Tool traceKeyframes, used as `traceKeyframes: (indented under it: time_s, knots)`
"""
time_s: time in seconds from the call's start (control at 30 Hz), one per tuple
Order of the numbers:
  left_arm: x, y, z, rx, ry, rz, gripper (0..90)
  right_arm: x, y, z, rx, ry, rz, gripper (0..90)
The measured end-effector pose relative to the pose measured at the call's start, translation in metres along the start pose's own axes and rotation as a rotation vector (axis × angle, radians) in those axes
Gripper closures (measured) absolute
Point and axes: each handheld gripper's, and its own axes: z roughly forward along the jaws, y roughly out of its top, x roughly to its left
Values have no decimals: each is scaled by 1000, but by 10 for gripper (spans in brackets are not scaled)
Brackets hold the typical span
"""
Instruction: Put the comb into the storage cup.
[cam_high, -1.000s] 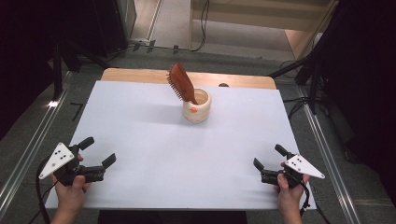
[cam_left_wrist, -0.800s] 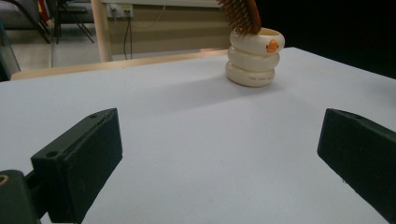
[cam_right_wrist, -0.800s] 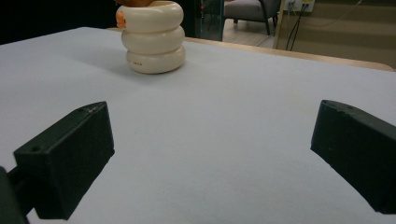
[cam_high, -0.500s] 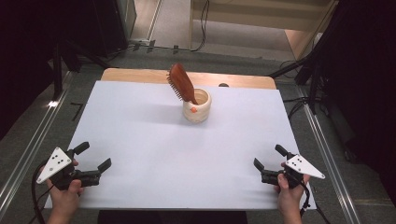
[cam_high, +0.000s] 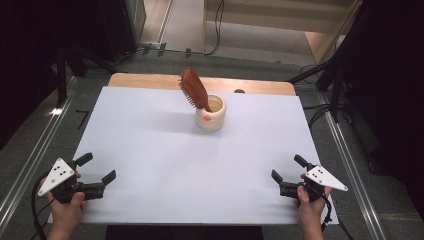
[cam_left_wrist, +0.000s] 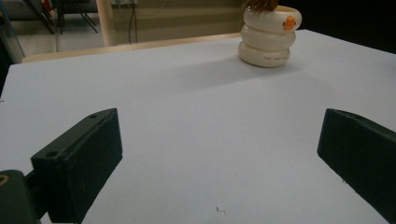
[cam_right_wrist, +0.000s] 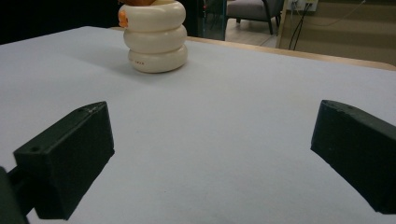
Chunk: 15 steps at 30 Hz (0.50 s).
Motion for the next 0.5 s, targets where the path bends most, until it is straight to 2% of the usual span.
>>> traceKeyframes:
  time_s: [0.23, 0.5]
  knots:
    - [5, -5, -2, -3, 6, -23, 4, 0, 0, 1, -3, 6, -7, 0]
    - [3, -8, 1, 6, 4, -17, 4, 0, 0, 1, 1, 7, 0, 0]
